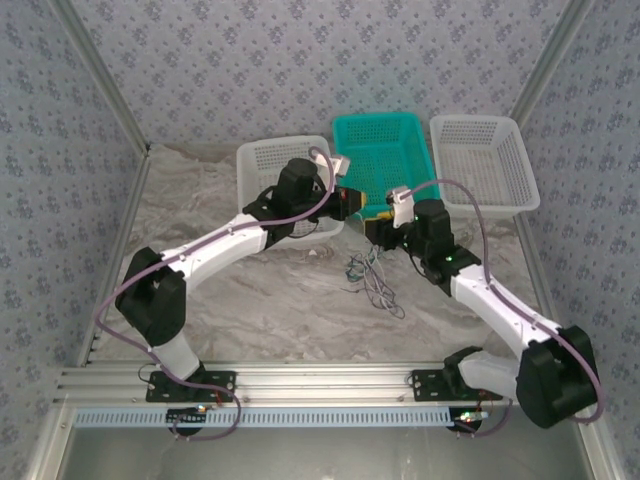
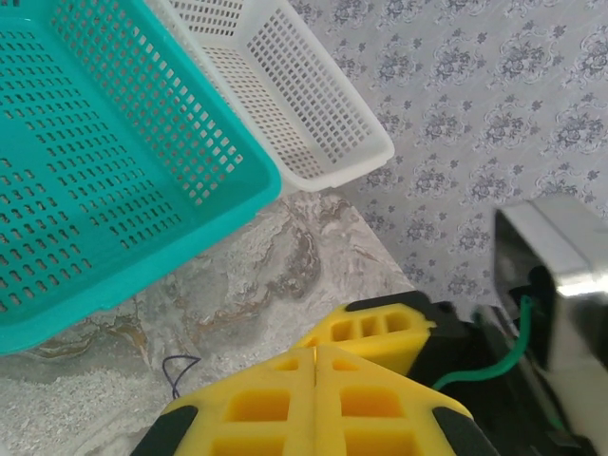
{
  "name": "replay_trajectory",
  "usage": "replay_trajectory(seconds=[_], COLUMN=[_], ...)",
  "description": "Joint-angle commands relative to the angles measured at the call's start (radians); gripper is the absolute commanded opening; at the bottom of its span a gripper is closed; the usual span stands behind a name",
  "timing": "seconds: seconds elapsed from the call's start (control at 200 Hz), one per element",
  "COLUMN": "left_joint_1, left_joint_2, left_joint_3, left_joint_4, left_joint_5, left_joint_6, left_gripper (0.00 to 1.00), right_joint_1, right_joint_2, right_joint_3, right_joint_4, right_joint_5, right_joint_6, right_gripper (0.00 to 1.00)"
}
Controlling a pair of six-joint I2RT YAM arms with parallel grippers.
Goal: Untangle the cables
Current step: Untie the cable.
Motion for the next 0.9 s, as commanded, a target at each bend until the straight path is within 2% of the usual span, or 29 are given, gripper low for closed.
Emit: replay_trajectory(seconds=[0.0,0.055,0.185,0.25,0.355,0.465,0.505,0.575,0.68,0.715,0.819,0.894], left_joint_1=[-0.009,-0.009,-0.009,-0.009,-0.009,-0.008,-0.007,0.006,0.035,0.041,0.045,0.045], left_joint_2=[-0.052,-0.053,-0.051,-0.051,-0.058,-0.107,-0.134,-0.182,-0.235,-0.249,-0.265,-0.247], left_joint_3=[0.008,0.005,0.005,0.008,0.014,-0.003,-0.023,-0.066,-0.127,-0.143,-0.176,-0.190], left_joint_4=[0.012,0.010,0.017,0.021,0.008,-0.070,-0.092,-0.118,-0.132,-0.132,-0.115,-0.040], left_joint_5=[0.020,0.021,0.022,0.025,0.020,-0.089,-0.136,-0.193,-0.203,-0.203,-0.179,-0.078], left_joint_6=[0.027,0.027,0.023,0.020,0.029,0.079,0.105,0.129,0.127,0.127,0.125,0.088], left_gripper=[0.00,0.00,0.00,0.00,0.03,0.24,0.29,0.26,0.04,0.00,0.00,0.17], right_joint_1=[-0.010,-0.009,-0.014,-0.015,-0.018,-0.052,-0.076,-0.124,-0.173,-0.182,-0.180,-0.172], right_joint_2=[0.024,0.023,0.002,0.001,0.003,-0.021,-0.030,-0.041,-0.048,-0.053,-0.080,-0.094], right_joint_3=[-0.020,-0.031,-0.047,-0.044,-0.047,-0.076,-0.084,-0.097,-0.124,-0.139,-0.172,-0.175], right_joint_4=[0.142,0.159,0.155,0.130,0.105,0.107,0.091,0.041,-0.017,-0.017,0.021,0.035], right_joint_5=[-0.065,-0.089,-0.080,-0.064,0.007,0.074,0.089,0.105,0.119,0.113,0.056,0.025], right_joint_6=[0.038,0.049,0.053,0.054,0.091,0.184,0.219,0.269,0.301,0.306,0.296,0.286], right_gripper=[0.34,0.33,0.14,0.00,0.00,0.00,0.00,0.00,0.00,0.00,0.00,0.00])
